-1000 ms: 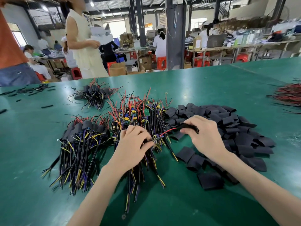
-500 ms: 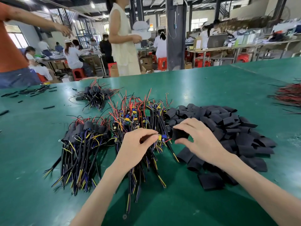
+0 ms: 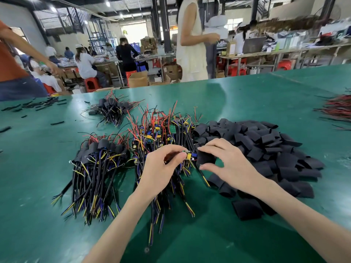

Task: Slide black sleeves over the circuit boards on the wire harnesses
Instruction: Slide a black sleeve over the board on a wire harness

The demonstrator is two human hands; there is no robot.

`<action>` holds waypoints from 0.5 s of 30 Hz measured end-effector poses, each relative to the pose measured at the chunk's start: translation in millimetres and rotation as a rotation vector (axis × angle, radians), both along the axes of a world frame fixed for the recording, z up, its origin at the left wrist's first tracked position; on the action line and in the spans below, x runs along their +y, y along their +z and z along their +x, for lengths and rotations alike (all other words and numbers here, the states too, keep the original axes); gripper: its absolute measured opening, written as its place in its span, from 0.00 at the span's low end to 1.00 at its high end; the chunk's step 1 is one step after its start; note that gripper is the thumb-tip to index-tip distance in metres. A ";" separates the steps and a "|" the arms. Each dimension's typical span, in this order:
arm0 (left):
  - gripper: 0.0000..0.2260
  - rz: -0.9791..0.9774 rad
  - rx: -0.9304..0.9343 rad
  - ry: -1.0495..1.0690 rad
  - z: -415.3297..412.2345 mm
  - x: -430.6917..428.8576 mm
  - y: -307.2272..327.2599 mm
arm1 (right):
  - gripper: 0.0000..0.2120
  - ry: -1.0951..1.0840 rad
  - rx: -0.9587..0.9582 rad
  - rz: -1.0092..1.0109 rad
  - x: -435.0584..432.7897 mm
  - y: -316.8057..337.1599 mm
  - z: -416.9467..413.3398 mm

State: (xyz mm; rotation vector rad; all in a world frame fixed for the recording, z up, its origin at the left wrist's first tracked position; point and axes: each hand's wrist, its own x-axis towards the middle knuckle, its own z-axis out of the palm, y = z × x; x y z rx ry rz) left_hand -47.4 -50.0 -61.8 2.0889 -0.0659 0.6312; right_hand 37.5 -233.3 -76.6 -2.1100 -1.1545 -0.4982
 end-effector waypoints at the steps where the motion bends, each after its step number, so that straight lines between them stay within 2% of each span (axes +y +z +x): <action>1: 0.06 0.001 0.006 0.001 -0.1 0.2 0.2 | 0.20 0.001 0.004 0.004 -0.3 0.2 -0.4; 8: 0.05 -0.040 0.032 -0.002 -0.2 1.2 -0.4 | 0.20 -0.045 -0.085 -0.010 2.2 0.1 -5.5; 15: 0.07 -0.014 0.041 -0.017 0.7 1.3 -0.8 | 0.20 0.022 0.071 0.056 1.8 5.2 -4.1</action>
